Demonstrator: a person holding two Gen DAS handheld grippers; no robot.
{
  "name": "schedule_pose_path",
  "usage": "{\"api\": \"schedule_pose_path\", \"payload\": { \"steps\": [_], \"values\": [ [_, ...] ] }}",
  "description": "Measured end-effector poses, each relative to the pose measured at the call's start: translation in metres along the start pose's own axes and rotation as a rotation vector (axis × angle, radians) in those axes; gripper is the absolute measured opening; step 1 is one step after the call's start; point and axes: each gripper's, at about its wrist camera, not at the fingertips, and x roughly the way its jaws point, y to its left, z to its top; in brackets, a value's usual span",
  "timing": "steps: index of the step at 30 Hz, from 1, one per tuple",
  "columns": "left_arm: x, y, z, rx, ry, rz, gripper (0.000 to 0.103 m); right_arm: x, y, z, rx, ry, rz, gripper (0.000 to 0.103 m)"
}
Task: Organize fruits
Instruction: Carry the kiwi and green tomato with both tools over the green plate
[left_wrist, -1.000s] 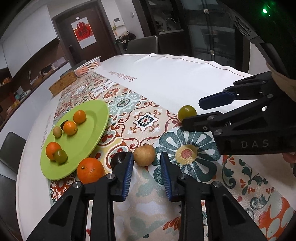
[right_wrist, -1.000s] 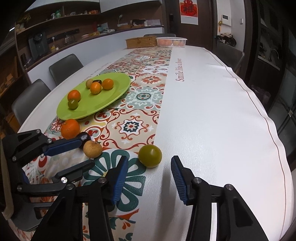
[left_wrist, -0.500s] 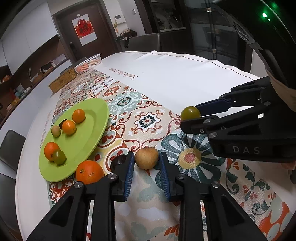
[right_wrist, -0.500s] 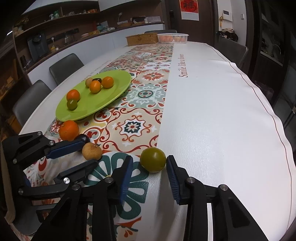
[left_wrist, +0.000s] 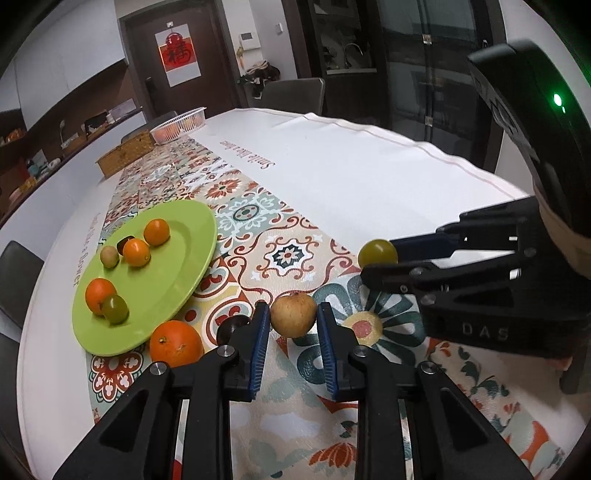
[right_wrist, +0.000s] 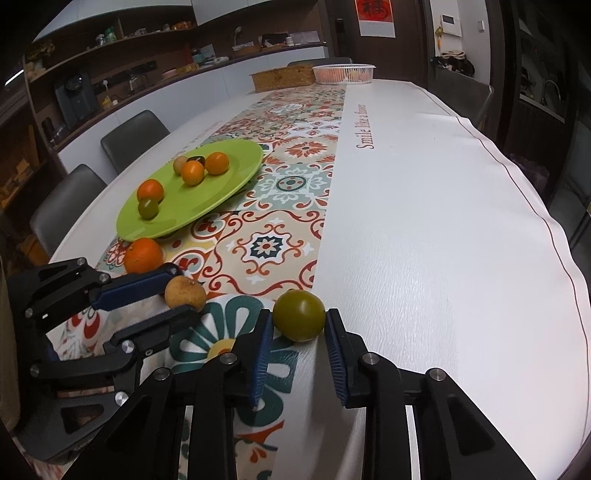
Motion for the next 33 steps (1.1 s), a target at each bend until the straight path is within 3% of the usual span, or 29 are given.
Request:
{"api": "schedule_pose_path", "payload": {
  "steps": [20,33],
  "values": [
    [-0.071,0.017,-0.004,-0.107,-0.108,0.042,0.027,-0.057,0.043,0.007,-0.069,-0.093,0.018,0.03],
    [-0.104,0.043,-0.003,-0.155,-0.17,0.085,0.027,-0.071,0.073,0.027,-0.103,-0.14,0.043,0.03]
  ]
}}
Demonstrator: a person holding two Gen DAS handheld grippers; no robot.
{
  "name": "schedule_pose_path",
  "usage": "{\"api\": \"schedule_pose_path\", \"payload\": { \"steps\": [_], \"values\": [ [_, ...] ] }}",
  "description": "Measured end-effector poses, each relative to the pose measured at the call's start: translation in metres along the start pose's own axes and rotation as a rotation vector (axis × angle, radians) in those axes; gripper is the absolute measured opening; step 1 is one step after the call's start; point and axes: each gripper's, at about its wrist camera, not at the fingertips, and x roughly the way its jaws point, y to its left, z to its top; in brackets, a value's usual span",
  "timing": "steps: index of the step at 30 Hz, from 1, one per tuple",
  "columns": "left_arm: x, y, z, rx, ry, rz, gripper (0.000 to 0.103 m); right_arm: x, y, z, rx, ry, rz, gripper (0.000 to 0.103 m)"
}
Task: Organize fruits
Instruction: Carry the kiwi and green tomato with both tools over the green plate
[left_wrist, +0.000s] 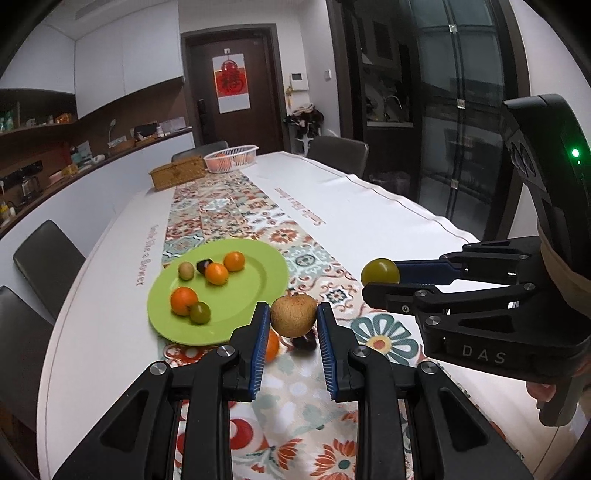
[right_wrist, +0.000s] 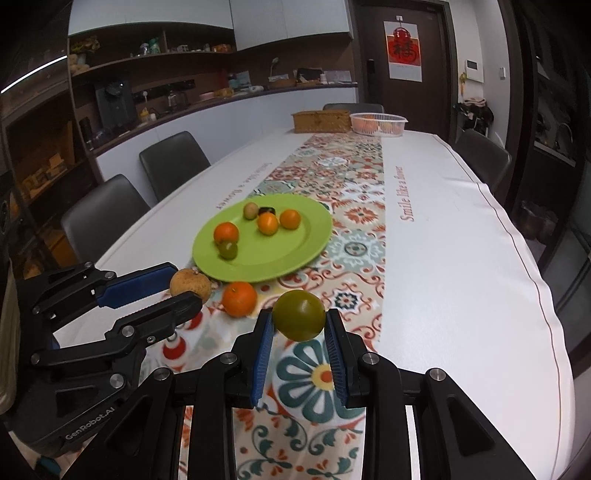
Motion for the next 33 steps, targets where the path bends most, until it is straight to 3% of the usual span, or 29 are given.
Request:
{"api": "schedule_pose_path", "payload": {
  "steps": [16,33],
  "values": [
    [0.031,0.046,0.023,-0.041,0.003,0.029,0.026,0.032,0.016,0.049,-0.058,-0.02,0.013,0.03],
    [0.103,0.094,0.025,-0.113,0.086,0.004,0.026,0.114,0.019,0.077,-0.126,0.076,0.012,0.03]
  ]
}}
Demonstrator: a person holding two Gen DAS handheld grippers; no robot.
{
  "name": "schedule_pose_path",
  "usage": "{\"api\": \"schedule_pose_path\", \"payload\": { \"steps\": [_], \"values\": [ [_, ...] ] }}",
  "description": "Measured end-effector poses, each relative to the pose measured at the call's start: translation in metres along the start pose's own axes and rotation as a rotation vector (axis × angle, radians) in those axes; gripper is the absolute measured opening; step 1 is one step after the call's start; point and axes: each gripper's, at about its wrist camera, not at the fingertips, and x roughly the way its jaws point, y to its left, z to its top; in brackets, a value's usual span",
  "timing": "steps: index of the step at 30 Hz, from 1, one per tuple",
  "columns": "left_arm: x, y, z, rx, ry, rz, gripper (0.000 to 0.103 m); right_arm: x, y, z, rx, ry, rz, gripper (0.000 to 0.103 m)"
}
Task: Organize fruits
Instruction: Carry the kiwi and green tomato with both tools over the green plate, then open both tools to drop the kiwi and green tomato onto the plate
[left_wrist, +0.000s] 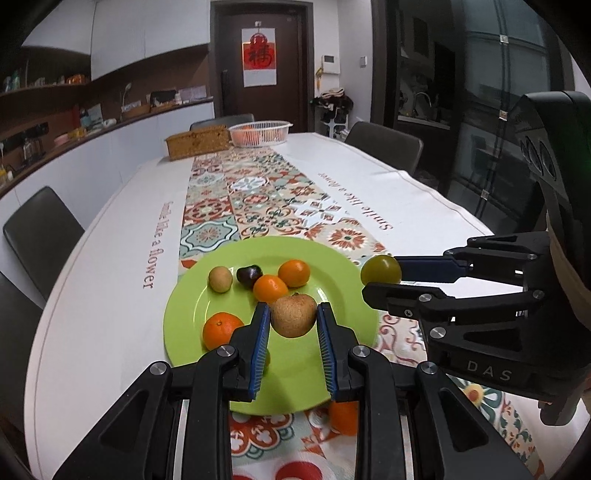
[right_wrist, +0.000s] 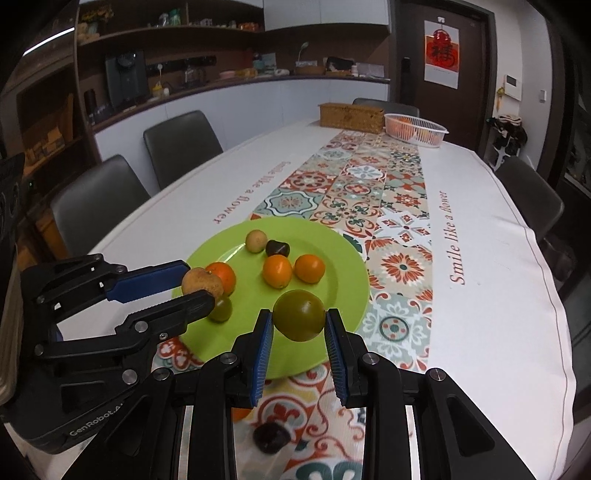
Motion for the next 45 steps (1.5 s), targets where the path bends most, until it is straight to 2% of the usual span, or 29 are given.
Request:
{"api": "schedule_pose_path", "payload": {
  "steps": [11,19,21,23,29,35,41,45],
  "values": [
    [0.028,0.014,0.001,-0.015,0.053,0.003,0.027,0.045,-0.008,0.004,0.017,0.073,0.017,0.03],
    [0.033,0.016,0.0,-0.02,0.064,0.004,0.027,0.053,-0.008,0.002,0.039,0.085,0.032,0.03],
    [0.033,0.017,0.001,-0.025,0.065,0.003,0.033,0.052,-0.008,0.003,0.04,0.084,0.028,0.03],
    [0.031,0.018,0.001,-0.032,0.058,0.008,0.036,0.051,-0.009,0.004,0.045,0.083,0.026,0.037],
    [0.011,0.018,0.0,-0.043,0.035,0.042,0.037,0.034,-0.009,0.002,0.05,0.051,0.014,0.038],
    [-0.02,0.015,-0.005,-0.057,-0.002,0.075,0.045,0.006,-0.003,-0.006,0.023,0.008,-0.002,0.038],
    [-0.055,0.005,-0.008,-0.04,-0.052,0.125,0.06,-0.026,0.005,-0.014,0.021,-0.034,0.003,0.038],
    [-0.075,-0.002,-0.012,-0.035,-0.077,0.154,0.071,-0.045,0.01,-0.02,0.015,-0.058,-0.012,0.046]
  ]
}}
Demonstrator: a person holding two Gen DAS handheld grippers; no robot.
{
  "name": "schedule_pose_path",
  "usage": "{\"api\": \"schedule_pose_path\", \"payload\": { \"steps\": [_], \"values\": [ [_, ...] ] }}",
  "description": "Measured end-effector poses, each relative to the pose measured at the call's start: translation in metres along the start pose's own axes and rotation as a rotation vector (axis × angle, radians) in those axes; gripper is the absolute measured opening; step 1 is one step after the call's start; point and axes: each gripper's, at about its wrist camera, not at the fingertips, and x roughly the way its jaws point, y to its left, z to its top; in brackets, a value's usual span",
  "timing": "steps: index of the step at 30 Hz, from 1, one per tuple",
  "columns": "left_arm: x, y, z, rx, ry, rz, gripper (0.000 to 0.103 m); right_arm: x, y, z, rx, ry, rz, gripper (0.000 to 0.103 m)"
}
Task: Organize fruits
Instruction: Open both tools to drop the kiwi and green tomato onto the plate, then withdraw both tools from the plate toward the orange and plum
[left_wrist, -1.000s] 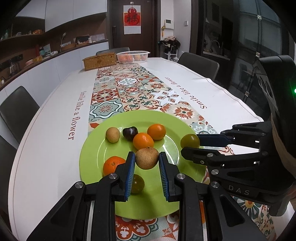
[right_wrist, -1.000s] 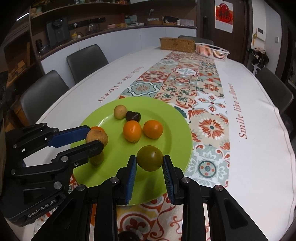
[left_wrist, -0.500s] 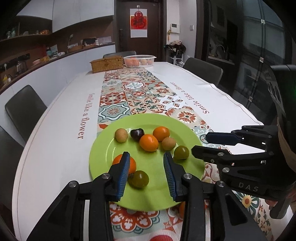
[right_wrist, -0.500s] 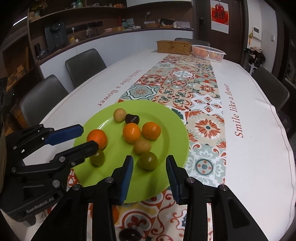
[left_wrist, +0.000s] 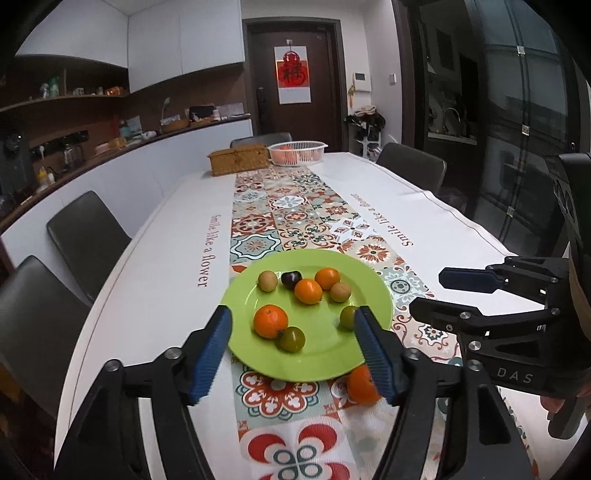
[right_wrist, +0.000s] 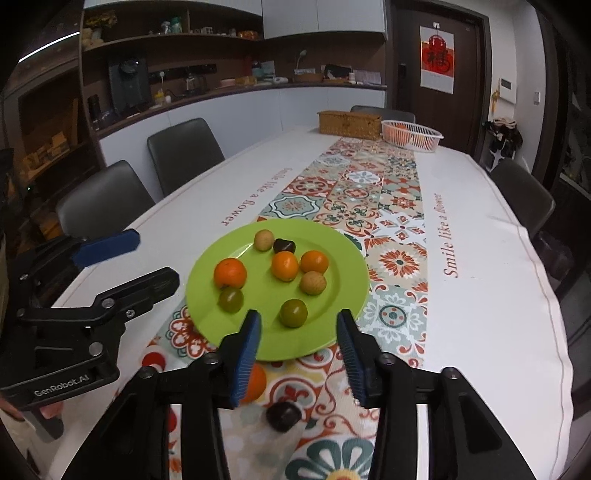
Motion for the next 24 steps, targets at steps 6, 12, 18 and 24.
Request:
{"api": "schedule_pose_path", "payload": {
  "steps": [6,12,18,24],
  "values": [
    [-0.019,-0.006,-0.009,0.007,-0.012,0.036,0.089,-0.018,0.005,-0.009,-0.003,-0.004,0.002,0.046],
    [-0.027,-0.01,-0.022,0.016,0.011,0.066,0.094,-0.025,0.009,-0.021,-0.006,0.012,-0.005,0.046],
    [-0.029,-0.012,-0.037,0.031,0.033,0.069,0.096,-0.023,0.013,-0.037,-0.001,0.043,-0.014,0.051],
    [-0.023,-0.012,-0.05,0.058,0.058,0.063,0.096,-0.009,0.017,-0.051,-0.033,0.102,-0.023,0.051]
  ]
}}
